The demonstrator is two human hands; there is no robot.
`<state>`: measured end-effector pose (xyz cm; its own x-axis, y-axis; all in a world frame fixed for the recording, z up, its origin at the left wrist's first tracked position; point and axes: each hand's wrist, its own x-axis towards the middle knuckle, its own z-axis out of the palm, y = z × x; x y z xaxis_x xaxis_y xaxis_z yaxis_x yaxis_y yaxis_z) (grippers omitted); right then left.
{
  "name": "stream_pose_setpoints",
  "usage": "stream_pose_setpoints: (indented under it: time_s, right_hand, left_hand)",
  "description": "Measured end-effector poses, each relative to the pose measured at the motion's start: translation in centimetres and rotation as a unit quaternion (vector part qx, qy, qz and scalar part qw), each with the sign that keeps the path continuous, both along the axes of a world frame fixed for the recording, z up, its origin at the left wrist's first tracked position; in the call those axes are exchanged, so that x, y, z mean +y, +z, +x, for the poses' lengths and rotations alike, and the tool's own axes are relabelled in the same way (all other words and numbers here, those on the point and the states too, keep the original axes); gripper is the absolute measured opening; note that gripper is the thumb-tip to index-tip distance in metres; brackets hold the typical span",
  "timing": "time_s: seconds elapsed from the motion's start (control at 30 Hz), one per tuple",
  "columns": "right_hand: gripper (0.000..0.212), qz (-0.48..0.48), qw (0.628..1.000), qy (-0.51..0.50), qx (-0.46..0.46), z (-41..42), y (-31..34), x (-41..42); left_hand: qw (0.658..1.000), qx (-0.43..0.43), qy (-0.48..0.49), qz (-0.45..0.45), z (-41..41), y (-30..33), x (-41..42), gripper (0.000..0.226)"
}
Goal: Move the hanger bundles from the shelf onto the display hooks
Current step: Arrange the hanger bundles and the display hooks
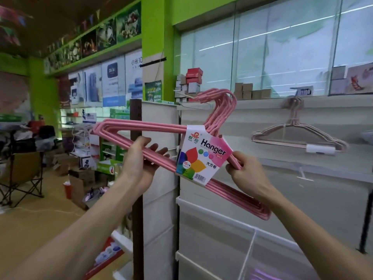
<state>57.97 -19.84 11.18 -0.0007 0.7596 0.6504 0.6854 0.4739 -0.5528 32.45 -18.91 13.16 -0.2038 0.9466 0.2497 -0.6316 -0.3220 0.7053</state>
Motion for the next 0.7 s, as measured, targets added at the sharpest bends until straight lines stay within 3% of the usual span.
stream_pose_setpoints:
  time_s: [0.1,0.33,0.53,0.7]
  right_hand:
    - [0.029,-0.003,1.000,-0.017,0.001,-0.9,0.7,4.3]
    - [0.030,0.004,0.999,-0.050,-0.007,-1.7,2.0,11.7]
    - [0.030,-0.017,0.996,-0.089,-0.019,-1.2,2.9,15.9]
    - [0.033,-0.013,0.991,-0.124,-0.047,-0.4,5.3,19.0]
  left_hand:
    - [1.000,0.012,-0.010,-0.005,-0.8,1.2,4.4,0.015]
    - [0.999,0.014,-0.031,0.003,-1.6,2.5,12.9,0.008]
    - [0.998,-0.012,-0.055,-0.018,-1.1,2.8,18.7,0.034]
    - [0.994,-0.054,-0.088,-0.042,-2.0,4.5,23.1,0.026]
